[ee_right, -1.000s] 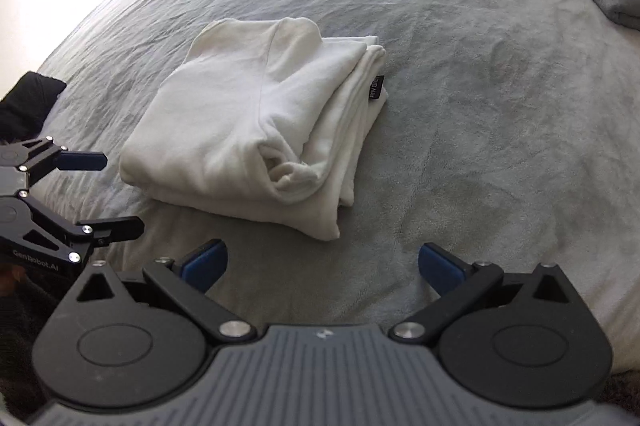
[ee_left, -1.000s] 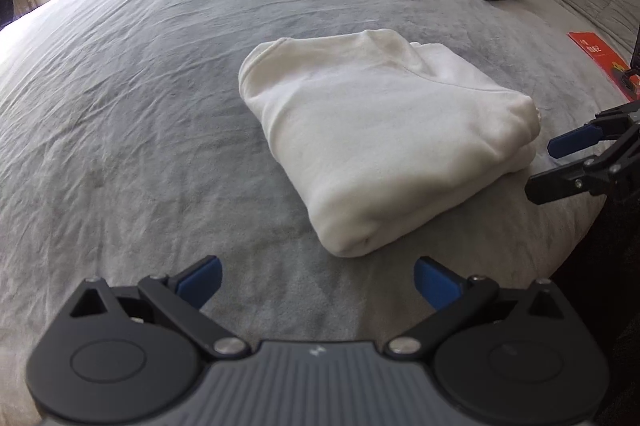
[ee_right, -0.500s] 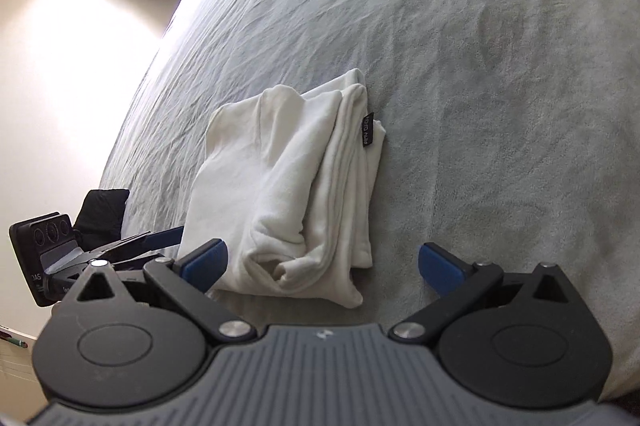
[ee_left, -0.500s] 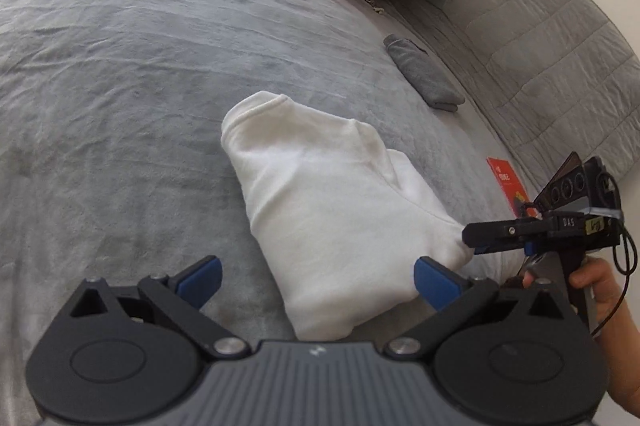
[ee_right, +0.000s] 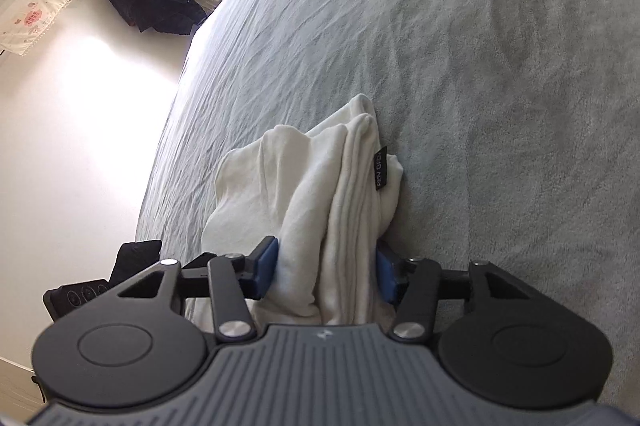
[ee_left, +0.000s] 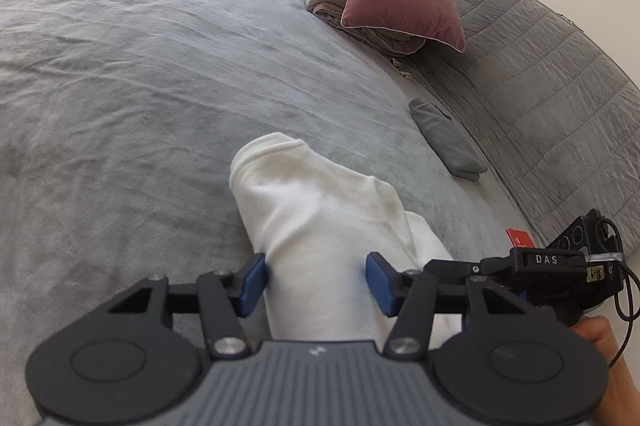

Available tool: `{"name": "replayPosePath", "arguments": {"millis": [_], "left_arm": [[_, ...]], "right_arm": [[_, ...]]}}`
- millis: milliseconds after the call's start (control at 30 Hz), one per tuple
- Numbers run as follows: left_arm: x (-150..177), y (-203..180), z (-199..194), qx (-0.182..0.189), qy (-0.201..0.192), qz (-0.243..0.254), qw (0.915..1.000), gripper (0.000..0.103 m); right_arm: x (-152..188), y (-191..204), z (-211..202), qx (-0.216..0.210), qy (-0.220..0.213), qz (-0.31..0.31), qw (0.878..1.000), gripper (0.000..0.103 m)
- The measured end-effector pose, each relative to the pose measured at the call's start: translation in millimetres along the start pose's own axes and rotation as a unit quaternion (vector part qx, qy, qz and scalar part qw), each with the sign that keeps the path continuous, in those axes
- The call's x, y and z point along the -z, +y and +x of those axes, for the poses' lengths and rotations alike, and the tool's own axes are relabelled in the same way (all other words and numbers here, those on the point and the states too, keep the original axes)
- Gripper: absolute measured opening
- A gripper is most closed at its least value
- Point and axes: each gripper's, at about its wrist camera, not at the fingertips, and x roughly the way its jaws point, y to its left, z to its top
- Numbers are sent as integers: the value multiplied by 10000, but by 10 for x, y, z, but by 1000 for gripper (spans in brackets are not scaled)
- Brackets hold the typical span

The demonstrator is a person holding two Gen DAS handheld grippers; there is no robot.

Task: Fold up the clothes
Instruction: 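Grasp the folded white sweatshirt bundle with both grippers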

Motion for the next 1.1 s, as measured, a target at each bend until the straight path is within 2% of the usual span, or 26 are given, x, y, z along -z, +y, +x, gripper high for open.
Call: {"name": "replayPosePath", "arguments": {"millis": [100, 267, 400, 533, 600, 633, 667, 700, 767, 800, 833, 867, 900, 1000, 1100], "left_arm": [[-22, -102, -57, -33, -182, 23, 9998, 49], [-99, -239, -97, 127, -379, -164, 9991, 49], [-37, -277, 61, 157, -185, -268, 9993, 51], [65, -138, 211, -25, -115, -659, 9978, 53], [103, -74, 230, -5, -120, -925, 9956, 64], [126, -41, 243, 4, -116, -1069, 9942, 66], [152, -8, 262, 20, -103, -1214, 9925, 66], [174, 13, 278, 45, -121, -1326, 9911, 66], [203, 11, 301, 89, -206, -1479, 9887, 63], [201, -24, 317, 95, -240, -1503, 9883, 50], [196, -73, 330, 77, -290, -1514, 9880, 48], [184, -137, 341, 28, -338, -1466, 9886, 48], [160, -223, 351, -66, -386, -1315, 9905, 48], [48, -455, 404, -224, -492, -902, 9945, 46], [-100, -618, 542, -132, -494, -753, 9958, 46]], "right_arm": [[-14, 39, -59, -69, -64, -36, 9999, 49], [-158, 149, -224, -134, -314, -197, 9992, 48], [-323, 153, -378, -23, -425, -406, 9983, 48], [-369, 52, -271, 299, -303, -442, 9981, 51], [-345, -15, -186, 333, -237, -416, 9983, 59], [-330, -41, -159, 243, -200, -355, 9989, 64], [-317, -60, -128, 180, -180, -323, 9992, 74], [-303, -80, -96, 116, -160, -291, 9994, 78], [-280, -76, -12, 127, -119, -448, 9988, 79], [-270, -63, 18, 141, -113, -599, 9980, 76], [-274, -51, 12, 141, -126, -654, 9977, 72], [-278, -40, 5, 141, -139, -709, 9973, 62], [-282, -28, -1, 140, -152, -764, 9969, 59], [-385, -11, -83, 63, -294, -723, 9969, 53], [-571, 14, -195, 142, -525, -788, 9954, 52]]}}
